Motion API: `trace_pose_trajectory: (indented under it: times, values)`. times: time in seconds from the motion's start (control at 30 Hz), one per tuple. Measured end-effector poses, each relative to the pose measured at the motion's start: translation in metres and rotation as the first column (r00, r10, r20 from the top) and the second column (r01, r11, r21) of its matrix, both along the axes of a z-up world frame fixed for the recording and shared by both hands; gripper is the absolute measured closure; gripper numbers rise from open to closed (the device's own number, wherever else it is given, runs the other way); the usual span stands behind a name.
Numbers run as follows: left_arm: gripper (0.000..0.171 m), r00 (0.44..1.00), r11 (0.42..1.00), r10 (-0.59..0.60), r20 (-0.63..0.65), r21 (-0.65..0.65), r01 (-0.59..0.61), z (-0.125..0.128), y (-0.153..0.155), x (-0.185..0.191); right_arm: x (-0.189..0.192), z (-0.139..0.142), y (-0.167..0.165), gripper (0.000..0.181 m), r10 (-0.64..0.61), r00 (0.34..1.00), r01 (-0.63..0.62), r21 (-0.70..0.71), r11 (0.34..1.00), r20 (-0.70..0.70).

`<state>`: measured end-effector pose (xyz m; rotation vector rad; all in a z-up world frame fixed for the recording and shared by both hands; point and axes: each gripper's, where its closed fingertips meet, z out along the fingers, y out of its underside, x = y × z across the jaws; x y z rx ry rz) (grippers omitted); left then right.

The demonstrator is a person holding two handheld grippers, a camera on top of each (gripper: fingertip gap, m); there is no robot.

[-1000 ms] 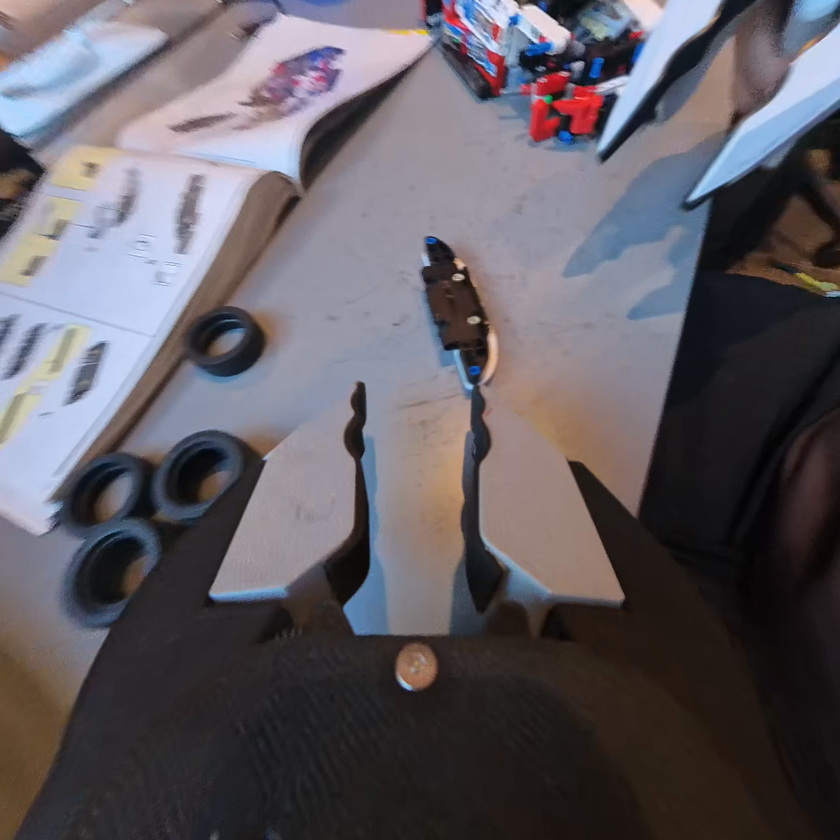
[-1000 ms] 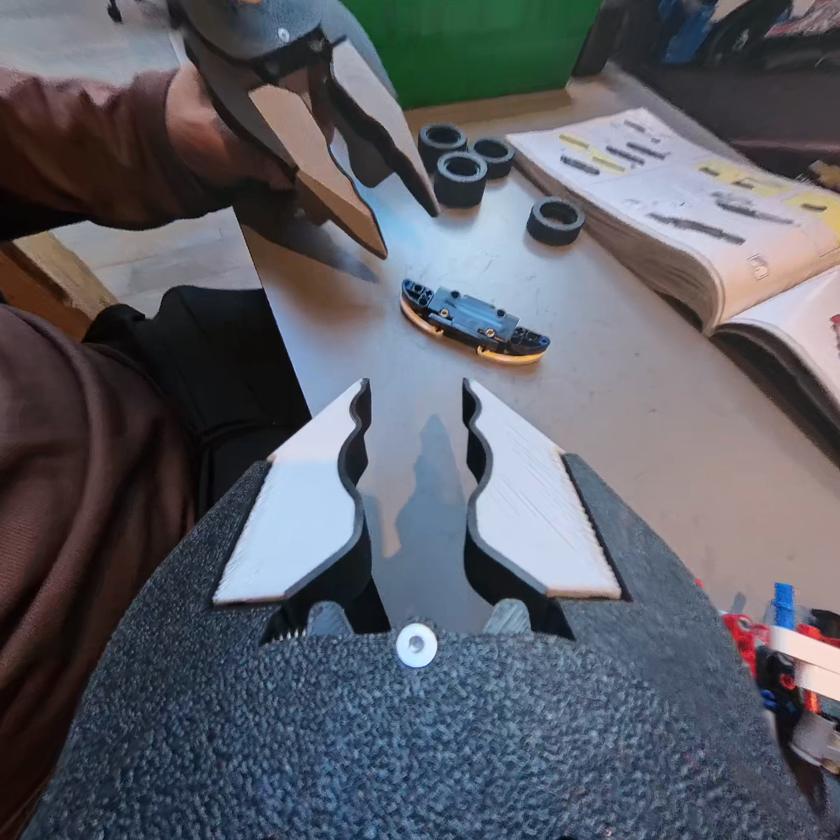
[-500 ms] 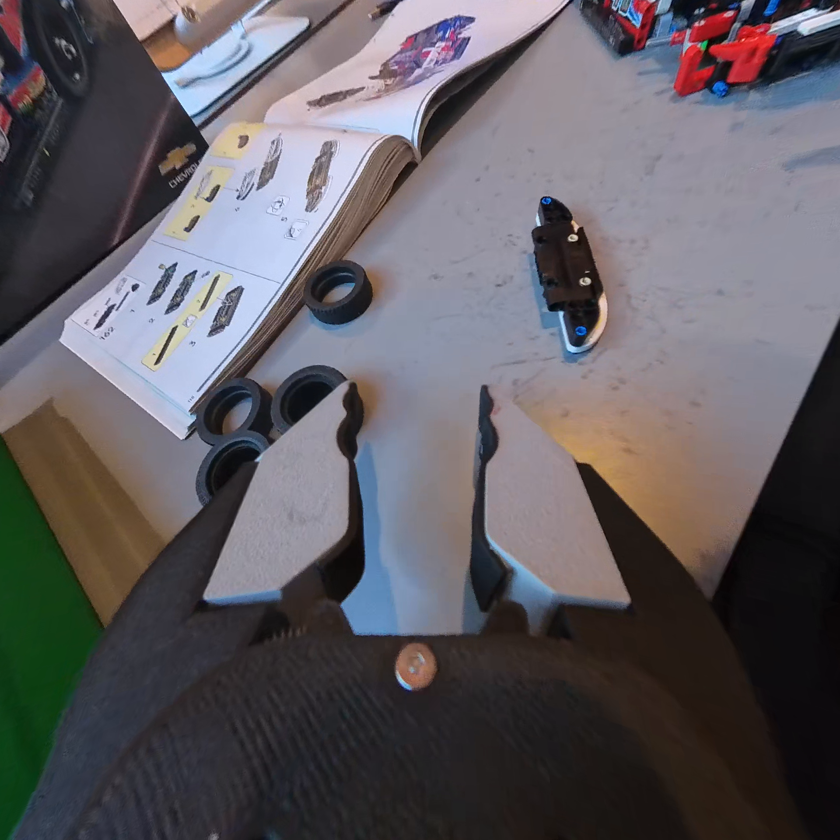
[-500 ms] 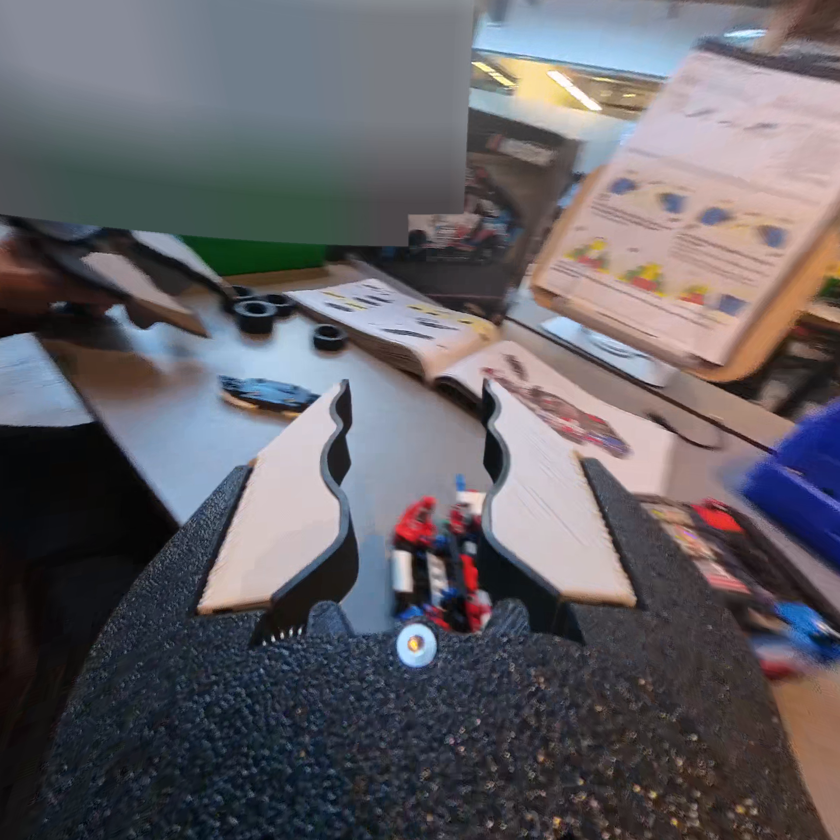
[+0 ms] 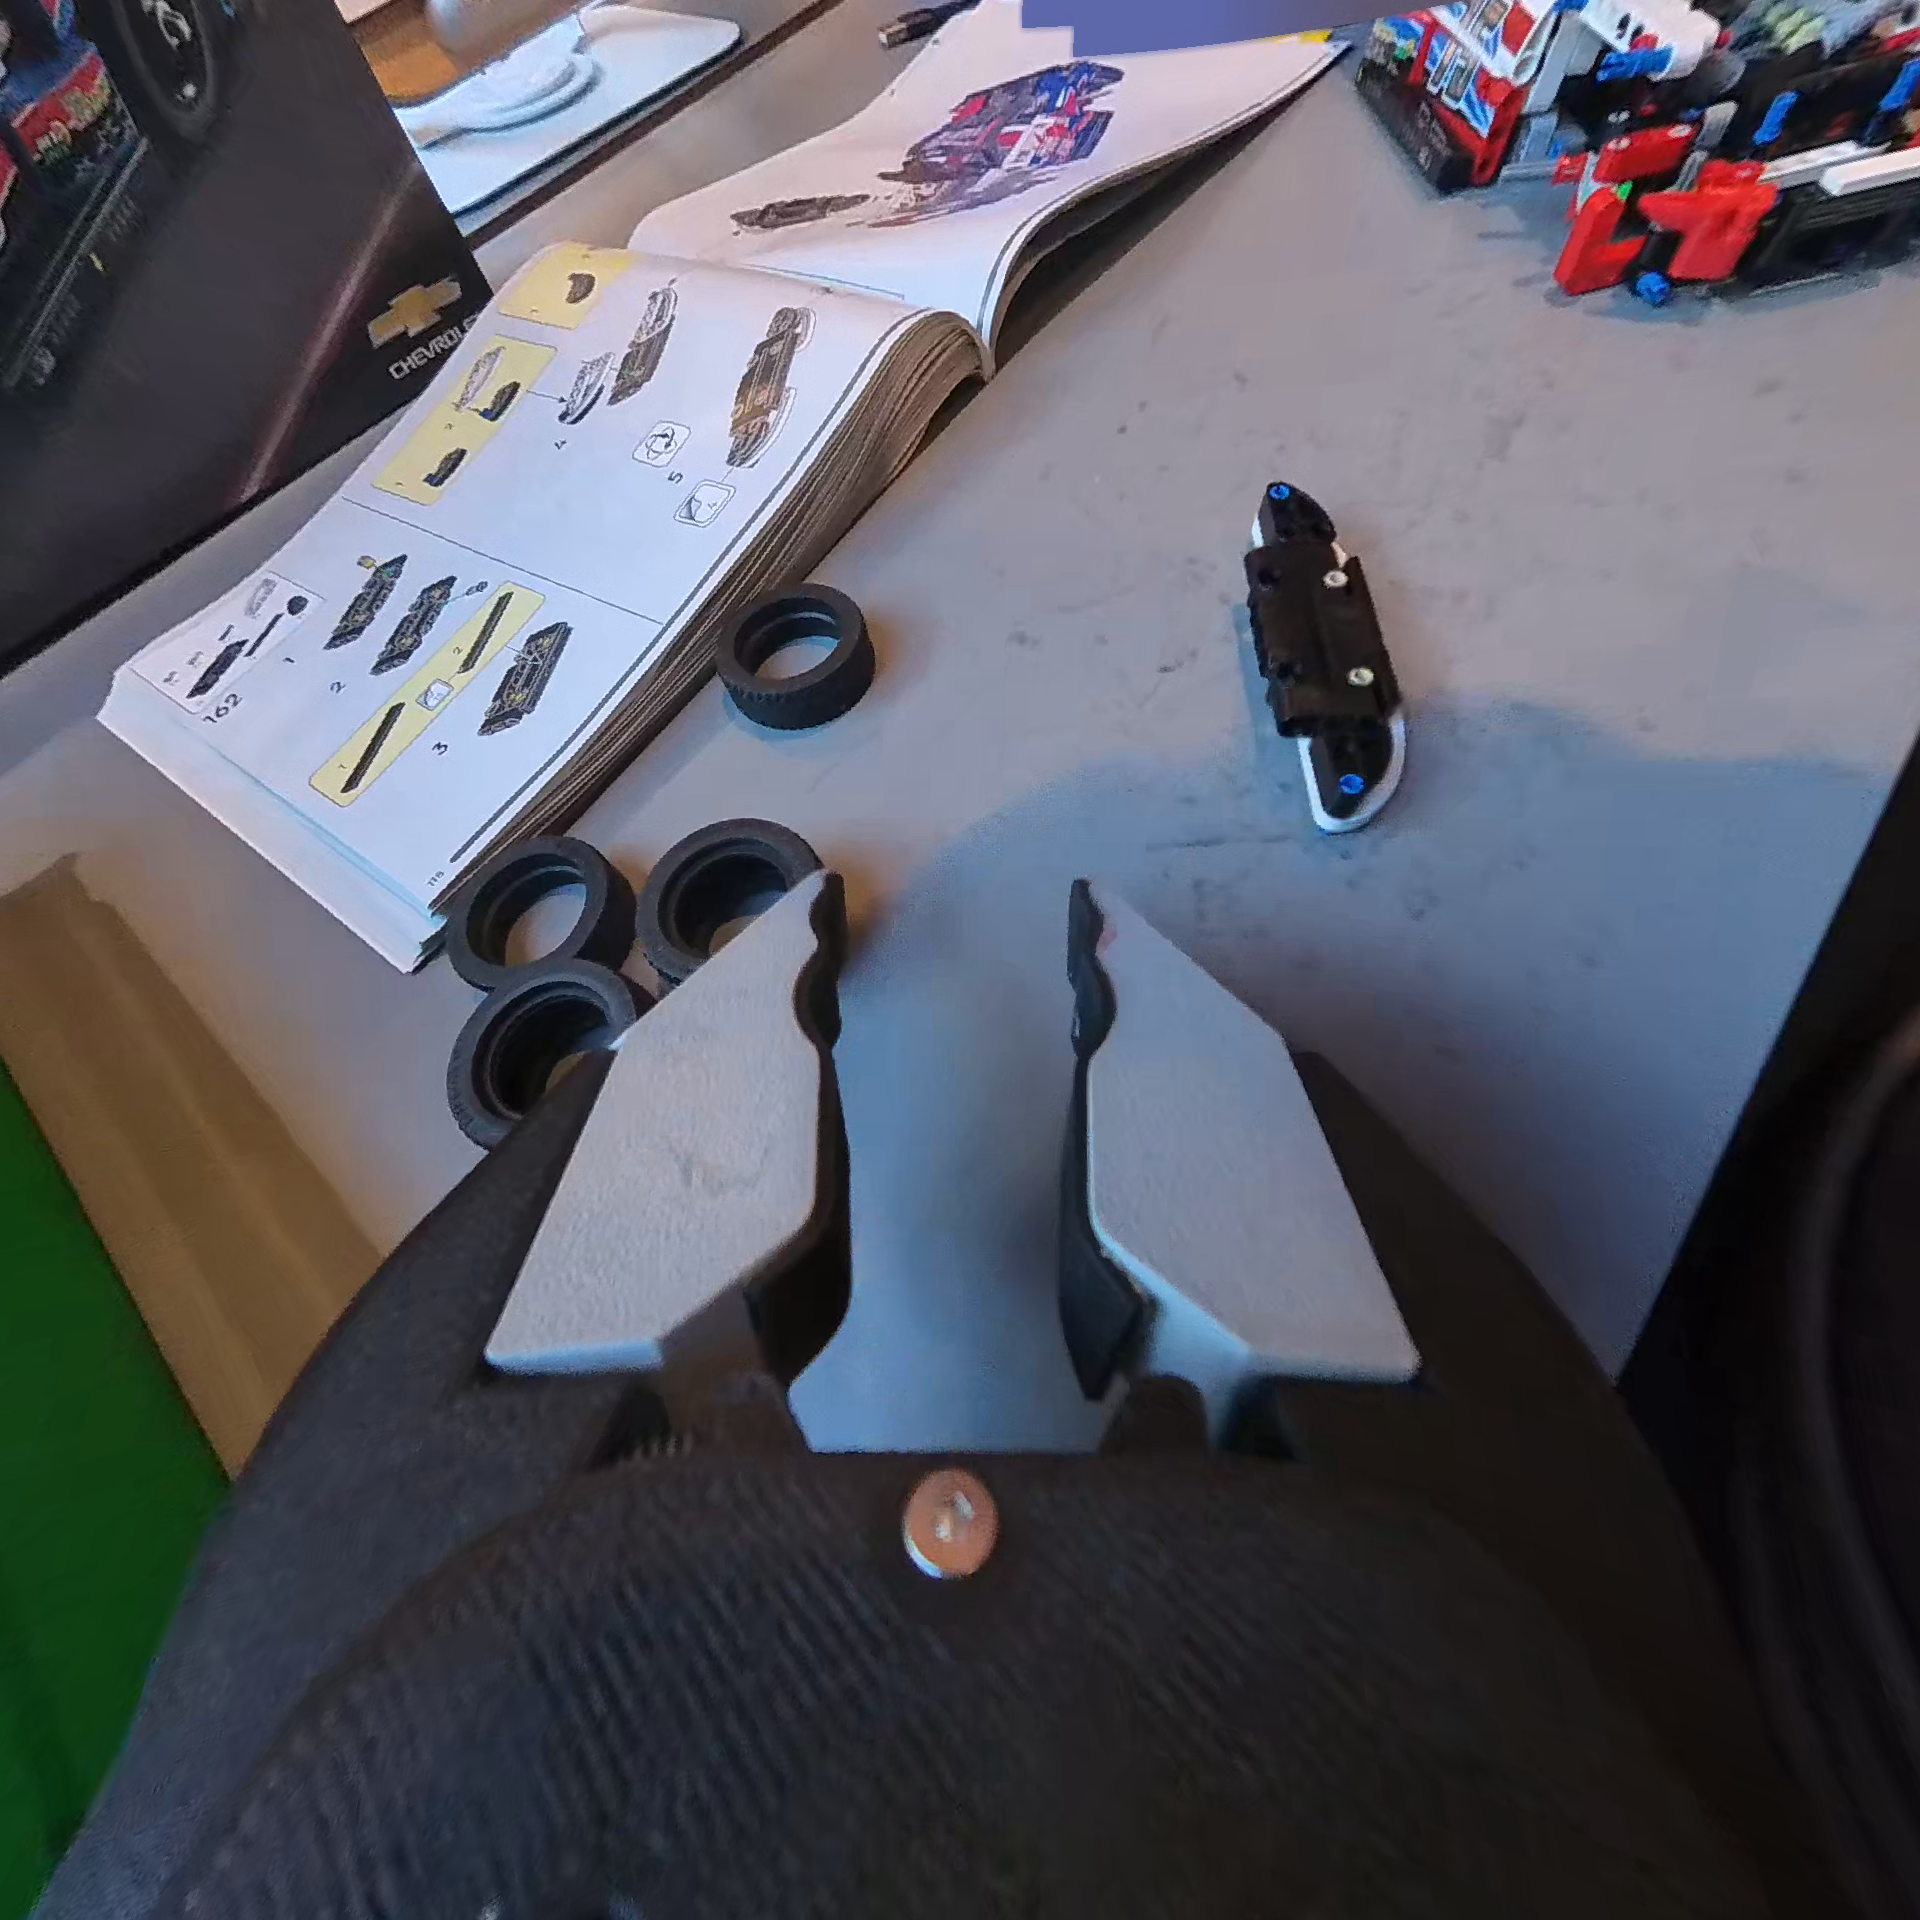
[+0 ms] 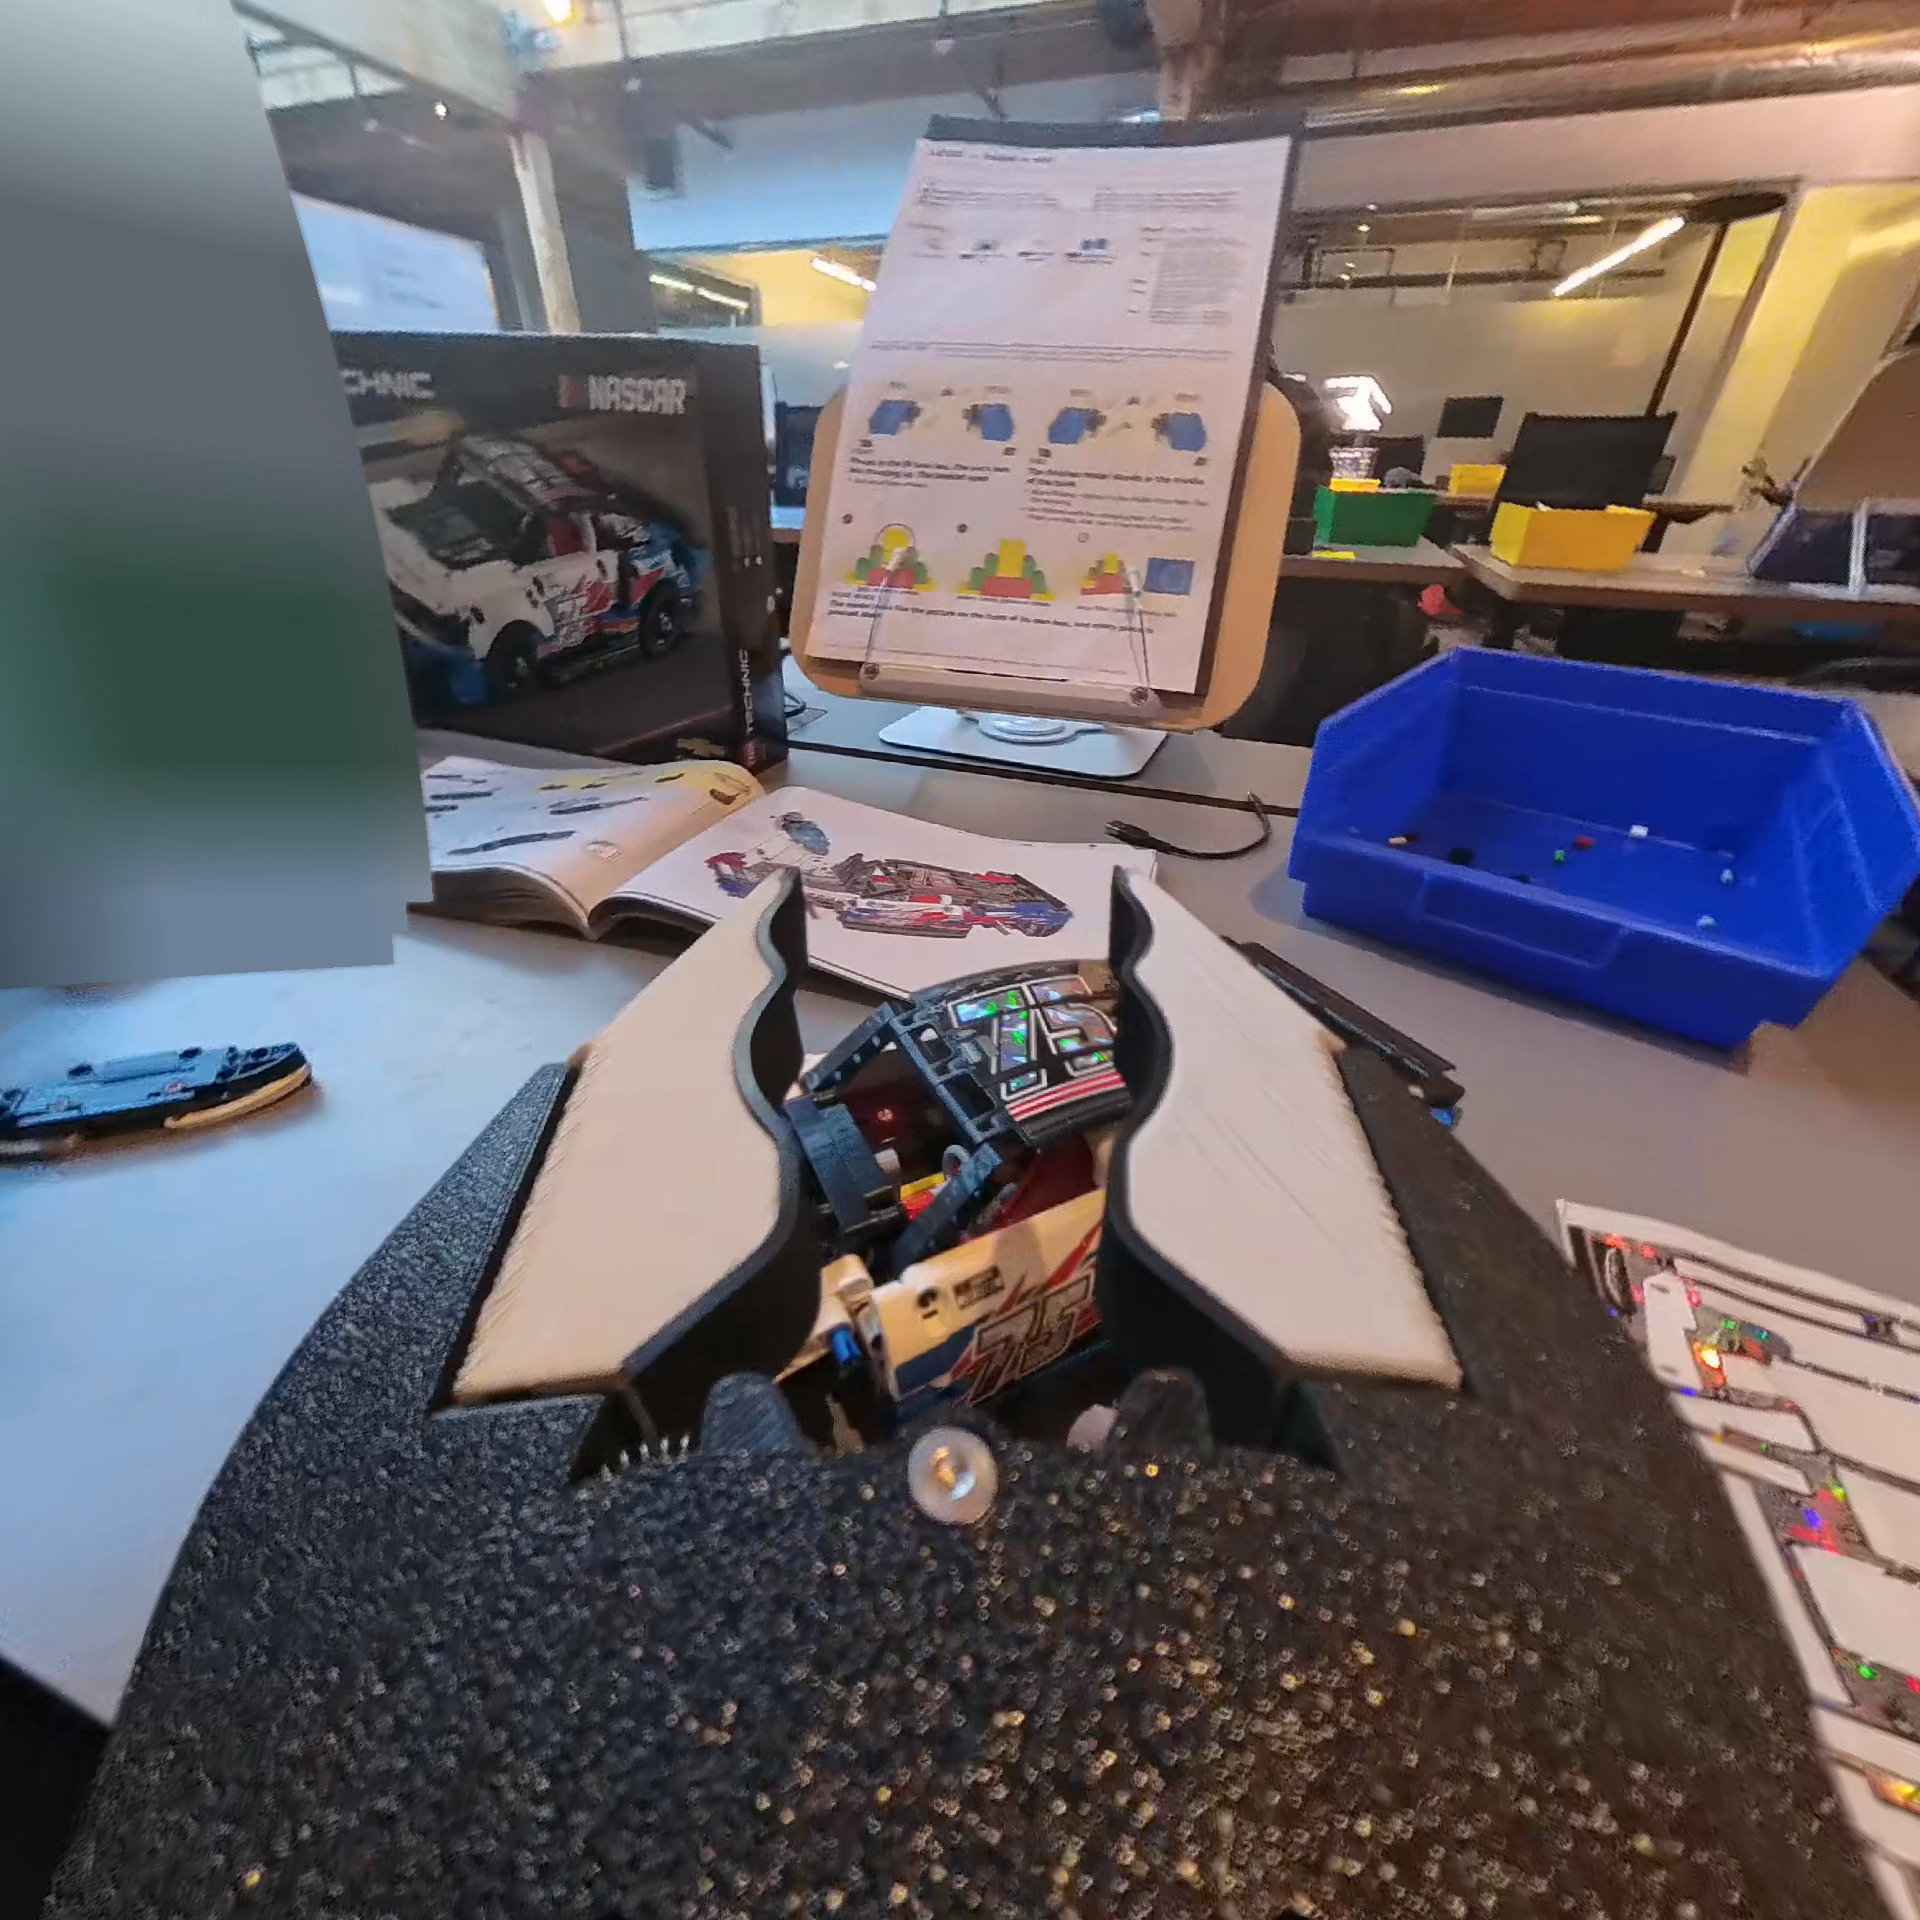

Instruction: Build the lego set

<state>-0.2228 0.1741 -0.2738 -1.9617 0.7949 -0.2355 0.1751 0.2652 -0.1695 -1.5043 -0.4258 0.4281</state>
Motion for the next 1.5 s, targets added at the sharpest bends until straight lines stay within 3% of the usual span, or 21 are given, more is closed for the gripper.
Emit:
trace_pose_trajectory:
  times: [0.17, 0.27, 0.4, 0.6, 0.97, 1.5]
  values:
    - [0.133, 1.0, 0.999, 0.011, 0.021, -0.033, -0.011, -0.002, 0.002, -0.002, 0.01, 0.003, 0.008, 0.126, -0.029, 0.999, 0.03, 0.031, 0.999, -0.036]
    - [0.133, 1.0, 0.998, 0.015, 0.018, -0.063, -0.014, -0.006, 0.003, -0.002, 0.016, 0.001, 0.016, 0.138, -0.035, 0.998, 0.037, 0.047, 0.998, -0.057]
    - [0.137, 1.0, 0.998, 0.017, -0.013, -0.055, -0.017, -0.008, 0.003, -0.002, 0.03, -0.014, 0.032, 0.135, -0.067, 0.991, 0.067, -0.007, 0.998, -0.115]
    - [0.139, 1.0, 0.997, 0.008, 0.0, -0.071, -0.008, -0.009, 0.003, -0.001, 0.048, -0.012, 0.036, 0.136, -0.098, 0.978, 0.096, -0.018, 0.995, -0.185]
    - [0.142, 1.0, 0.999, 0.019, -0.015, -0.03, -0.019, -0.005, 0.003, -0.002, 0.047, -0.018, 0.041, 0.136, -0.122, 0.979, 0.115, -0.048, 0.992, -0.164]
    - [0.135, 0.993, 0.992, 0.113, -0.044, -0.048, -0.115, -0.01, 0.011, -0.016, 0.037, -0.012, 0.028, 0.137, 0.008, 0.968, -0.011, -0.01, 1.0, -0.251]
